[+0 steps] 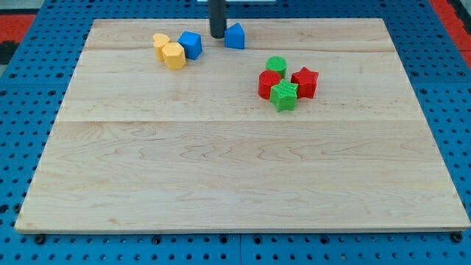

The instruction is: Move your arm closer to the blue cube

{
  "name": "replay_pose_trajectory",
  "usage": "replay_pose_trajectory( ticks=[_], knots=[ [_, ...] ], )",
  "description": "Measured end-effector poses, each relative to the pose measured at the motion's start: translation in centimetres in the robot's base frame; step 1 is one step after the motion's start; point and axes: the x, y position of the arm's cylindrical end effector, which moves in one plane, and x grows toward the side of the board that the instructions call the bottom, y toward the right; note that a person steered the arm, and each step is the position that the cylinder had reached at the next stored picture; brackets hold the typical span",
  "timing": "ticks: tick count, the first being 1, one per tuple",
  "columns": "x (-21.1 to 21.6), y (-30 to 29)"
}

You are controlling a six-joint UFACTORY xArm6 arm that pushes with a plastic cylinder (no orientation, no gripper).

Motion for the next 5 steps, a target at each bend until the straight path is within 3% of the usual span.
replay_pose_trajectory(
  ticks=[1, 2, 4, 5],
  knots=[
    [0.0, 3.7],
    [0.0, 3.7],
    [-1.0, -6.3],
    [-1.2, -7.8]
  ],
)
